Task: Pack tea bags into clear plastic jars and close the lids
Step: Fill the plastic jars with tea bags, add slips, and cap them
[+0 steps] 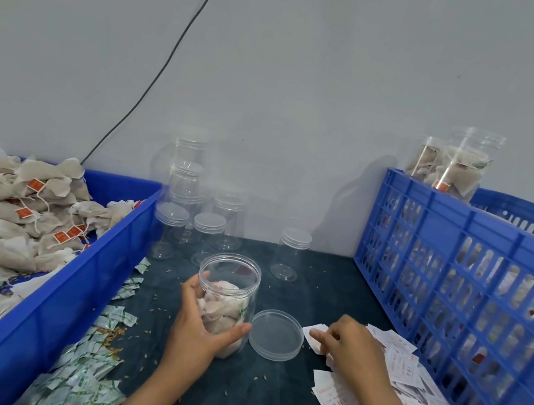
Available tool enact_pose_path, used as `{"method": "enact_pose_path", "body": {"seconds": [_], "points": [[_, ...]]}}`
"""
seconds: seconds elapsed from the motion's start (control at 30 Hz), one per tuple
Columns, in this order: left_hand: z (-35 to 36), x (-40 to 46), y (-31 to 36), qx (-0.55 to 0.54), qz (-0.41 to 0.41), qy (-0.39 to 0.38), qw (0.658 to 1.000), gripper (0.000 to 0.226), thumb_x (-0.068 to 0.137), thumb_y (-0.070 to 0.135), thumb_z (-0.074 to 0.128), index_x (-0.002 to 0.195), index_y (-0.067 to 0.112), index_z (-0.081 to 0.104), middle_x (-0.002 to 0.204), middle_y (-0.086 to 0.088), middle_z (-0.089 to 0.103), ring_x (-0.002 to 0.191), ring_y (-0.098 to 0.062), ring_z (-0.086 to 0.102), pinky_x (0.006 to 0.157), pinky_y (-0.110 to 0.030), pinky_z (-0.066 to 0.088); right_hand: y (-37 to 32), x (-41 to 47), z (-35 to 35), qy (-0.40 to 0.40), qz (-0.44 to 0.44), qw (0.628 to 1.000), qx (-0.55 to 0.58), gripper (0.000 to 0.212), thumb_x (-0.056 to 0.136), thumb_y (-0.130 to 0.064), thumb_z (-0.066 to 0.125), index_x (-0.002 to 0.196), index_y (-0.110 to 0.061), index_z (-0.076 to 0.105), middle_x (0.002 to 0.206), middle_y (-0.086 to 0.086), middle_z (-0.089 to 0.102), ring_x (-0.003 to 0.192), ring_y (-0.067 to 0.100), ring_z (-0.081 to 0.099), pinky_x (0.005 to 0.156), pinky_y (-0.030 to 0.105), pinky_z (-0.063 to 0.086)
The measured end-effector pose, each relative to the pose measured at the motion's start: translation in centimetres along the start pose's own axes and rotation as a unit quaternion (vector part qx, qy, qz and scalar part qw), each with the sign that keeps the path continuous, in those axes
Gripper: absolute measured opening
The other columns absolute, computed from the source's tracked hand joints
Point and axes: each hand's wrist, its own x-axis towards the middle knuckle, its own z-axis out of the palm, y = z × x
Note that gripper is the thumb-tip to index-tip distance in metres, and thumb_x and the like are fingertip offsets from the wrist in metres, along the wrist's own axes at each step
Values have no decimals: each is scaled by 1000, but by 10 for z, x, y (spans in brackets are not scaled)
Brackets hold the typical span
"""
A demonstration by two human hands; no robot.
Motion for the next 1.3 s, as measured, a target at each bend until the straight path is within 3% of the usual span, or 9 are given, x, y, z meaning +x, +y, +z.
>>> {"method": "enact_pose_path", "body": {"seconds": [0.1, 0.27, 0.43, 0.67, 0.8, 0.87, 0.93, 1.1, 1.3], "points": [[-1, 0, 0, 4, 1, -3, 1000, 94, 56, 20, 92, 128, 31, 33, 131, 4, 53, 115, -12, 56, 98, -26, 42, -1, -1, 0, -11, 18, 999, 31, 19, 84, -37, 71, 79, -25, 57, 88, -10, 56, 76, 7, 56, 72, 28, 44], [0, 0, 0, 1, -2, -4, 1000, 95, 57, 19, 92, 131, 30, 32, 131, 4, 53, 116, -13, 56, 98, -26, 42, -2, -2, -1, -37, 66, 992, 97, 30, 79, -31, 77, 96, -26, 53, 77, -11, 58, 69, 6, 58, 71, 29, 44], [0, 0, -1, 1, -6, -2, 1000, 95, 56, 20, 92, 129, 33, 33, 127, 9, 53, 112, -7, 57, 88, -13, 41, -1, -3, 5, -15, 63, 990, 129, 23, 79, -26, 78, 85, -26, 56, 73, -9, 63, 65, 7, 64, 72, 34, 49], [-1, -1, -1, 7, 5, 5, 1000, 95, 55, 22, 93, 129, 33, 35, 128, 6, 55, 114, -12, 57, 95, -24, 43, 0, -1, 6, 64, 53, 981, 178, 29, 87, -29, 68, 63, -16, 58, 54, -4, 65, 52, 10, 60, 55, 27, 42], [-1, -5, 4, 38, 41, 9, 998, 95, 52, 27, 95, 125, 45, 36, 123, 14, 58, 110, -6, 59, 94, -26, 47, -15, -2, -10, 152, 24, 923, 352, 35, 94, -26, 58, 64, -8, 55, 46, -4, 48, 45, 15, 42, 52, 31, 37], [0, -8, 7, 65, 64, 5, 996, 97, 51, 33, 94, 126, 48, 35, 124, 15, 56, 112, -3, 57, 94, -26, 48, -33, -10, -17, 135, -7, 864, 484, 37, 99, -25, 48, 68, -6, 54, 45, -8, 38, 46, 11, 35, 51, 28, 35], [0, -10, 10, 81, 78, 0, 994, 98, 52, 38, 93, 129, 50, 32, 127, 17, 53, 116, -1, 52, 96, -26, 47, -55, -21, -19, 86, -53, 843, 528, 32, 101, -23, 42, 79, -9, 61, 48, -10, 43, 48, 4, 38, 50, 19, 36], [0, -10, 14, 92, 89, -6, 992, 99, 54, 36, 92, 132, 44, 33, 127, 15, 54, 117, -5, 53, 96, -35, 49, -90, -33, -24, 83, -148, 852, 495, 11, 86, -10, 67, 76, -13, 68, 72, -4, 65, 63, 7, 58, 59, 19, 47], [2, -12, 15, 116, 124, -21, 985, 96, 56, 44, 87, 137, 34, 37, 127, 19, 52, 117, -5, 51, 97, -36, 47, -90, -33, -30, 130, -169, 920, 329, 21, 68, -12, 84, 64, -28, 72, 69, -17, 67, 70, 3, 58, 62, 15, 45]]}}
